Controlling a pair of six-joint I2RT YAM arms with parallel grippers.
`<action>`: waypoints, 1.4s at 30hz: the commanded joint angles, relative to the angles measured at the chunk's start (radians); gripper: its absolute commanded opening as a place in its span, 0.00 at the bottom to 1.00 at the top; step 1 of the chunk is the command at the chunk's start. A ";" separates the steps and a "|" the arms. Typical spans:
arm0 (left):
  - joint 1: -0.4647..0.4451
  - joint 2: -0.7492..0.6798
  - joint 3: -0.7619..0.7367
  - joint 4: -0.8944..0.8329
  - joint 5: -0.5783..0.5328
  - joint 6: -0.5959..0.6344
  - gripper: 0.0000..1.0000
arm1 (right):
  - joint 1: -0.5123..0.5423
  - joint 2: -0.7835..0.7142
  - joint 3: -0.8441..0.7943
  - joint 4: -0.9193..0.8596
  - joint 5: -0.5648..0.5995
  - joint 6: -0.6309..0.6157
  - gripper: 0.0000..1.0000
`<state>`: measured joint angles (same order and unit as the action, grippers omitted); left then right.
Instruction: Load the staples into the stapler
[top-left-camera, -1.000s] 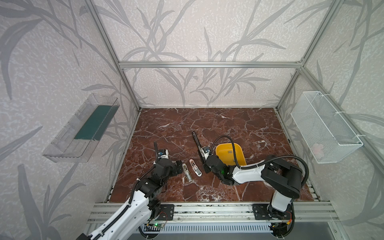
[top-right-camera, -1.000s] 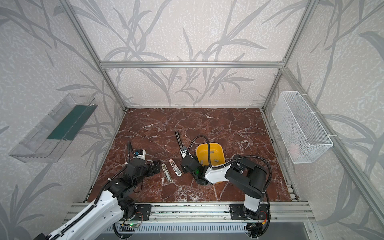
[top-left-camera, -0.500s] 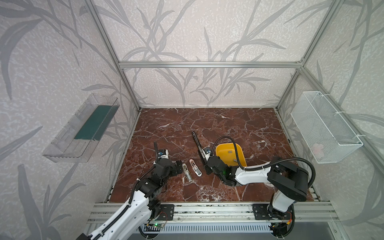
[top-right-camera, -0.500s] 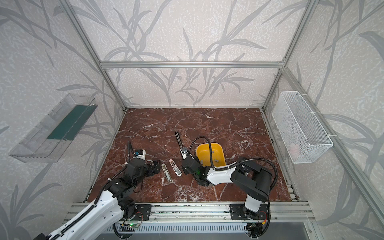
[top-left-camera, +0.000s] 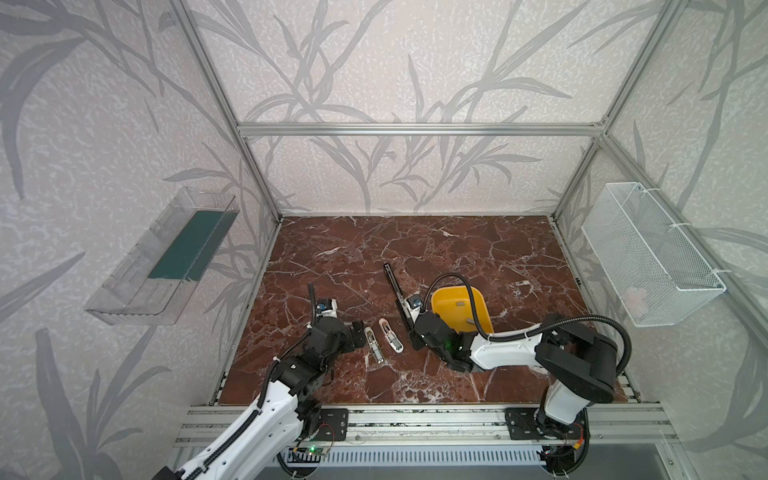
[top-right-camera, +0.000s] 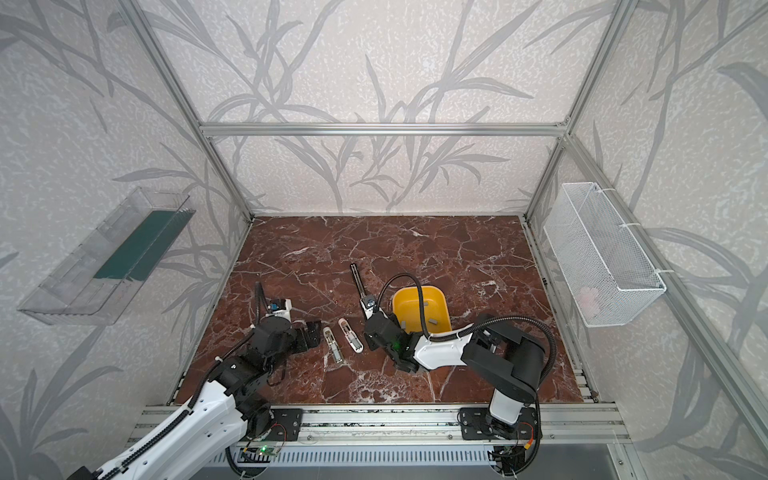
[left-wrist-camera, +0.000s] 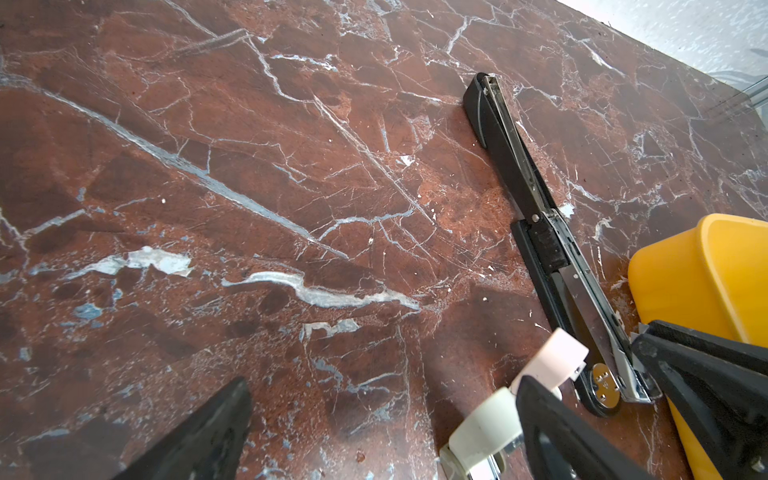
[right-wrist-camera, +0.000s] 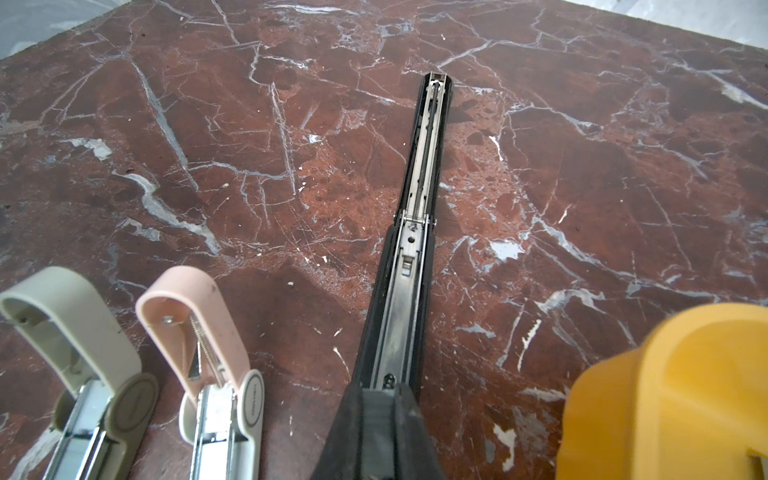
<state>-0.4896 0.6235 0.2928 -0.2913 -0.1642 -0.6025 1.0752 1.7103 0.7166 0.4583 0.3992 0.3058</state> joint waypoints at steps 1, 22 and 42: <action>0.002 -0.002 0.031 0.009 -0.008 -0.003 0.99 | 0.006 0.012 -0.001 -0.002 0.000 0.012 0.00; 0.002 -0.004 0.031 0.011 -0.008 -0.003 0.99 | 0.020 0.015 -0.003 -0.044 0.017 0.047 0.12; 0.002 -0.001 0.032 0.012 -0.007 -0.003 0.99 | 0.021 -0.034 0.003 -0.056 0.019 0.041 0.30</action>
<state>-0.4896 0.6235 0.2928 -0.2913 -0.1627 -0.6025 1.0885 1.7176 0.7166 0.4149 0.4099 0.3473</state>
